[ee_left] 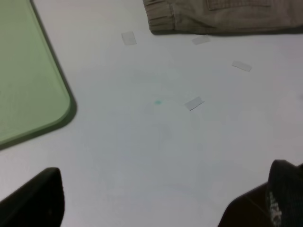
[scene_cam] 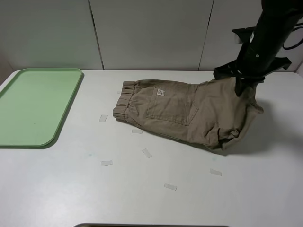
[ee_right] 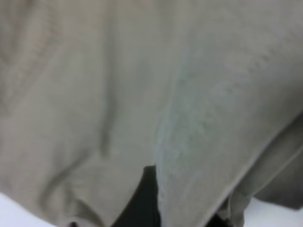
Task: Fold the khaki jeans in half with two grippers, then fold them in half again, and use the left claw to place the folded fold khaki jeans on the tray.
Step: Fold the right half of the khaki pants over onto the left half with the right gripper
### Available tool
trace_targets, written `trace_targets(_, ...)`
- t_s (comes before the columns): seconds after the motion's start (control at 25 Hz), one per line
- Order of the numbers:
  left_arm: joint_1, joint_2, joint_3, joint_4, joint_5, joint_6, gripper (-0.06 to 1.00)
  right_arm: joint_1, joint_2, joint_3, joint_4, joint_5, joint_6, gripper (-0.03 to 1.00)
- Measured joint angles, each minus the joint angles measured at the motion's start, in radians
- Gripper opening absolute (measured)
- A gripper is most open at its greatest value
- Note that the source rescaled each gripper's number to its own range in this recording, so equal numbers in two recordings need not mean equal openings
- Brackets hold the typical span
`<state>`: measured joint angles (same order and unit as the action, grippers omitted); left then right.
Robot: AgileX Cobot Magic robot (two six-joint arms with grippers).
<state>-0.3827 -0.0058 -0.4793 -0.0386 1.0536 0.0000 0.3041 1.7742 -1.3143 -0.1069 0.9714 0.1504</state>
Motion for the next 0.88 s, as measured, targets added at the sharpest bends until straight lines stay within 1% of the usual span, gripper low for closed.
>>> trace_targets(0.24, 0.000, 0.000, 0.000, 0.000, 0.000, 0.000, 0.84, 0.103, 0.026, -0.113, 0.028, -0.011, 0.027, 0.00)
trace_targets(0.4, 0.000, 0.000, 0.000, 0.000, 0.000, 0.006, 0.84, 0.158, 0.107, -0.187, 0.034, -0.011, 0.033, 0.00)
trace_targets(0.52, 0.000, 0.000, 0.000, 0.000, 0.000, 0.027, 0.84, 0.195, 0.175, -0.232, 0.061, -0.012, 0.033, 0.00)
trace_targets(0.76, 0.000, 0.000, 0.000, -0.021, 0.000, 0.088, 0.84, 0.253, 0.292, -0.252, 0.107, -0.023, 0.017, 0.00)
trace_targets(0.88, 0.000, 0.000, 0.000, -0.022, 0.001, 0.108, 0.84, 0.281, 0.313, -0.252, 0.118, -0.054, 0.012, 0.00)
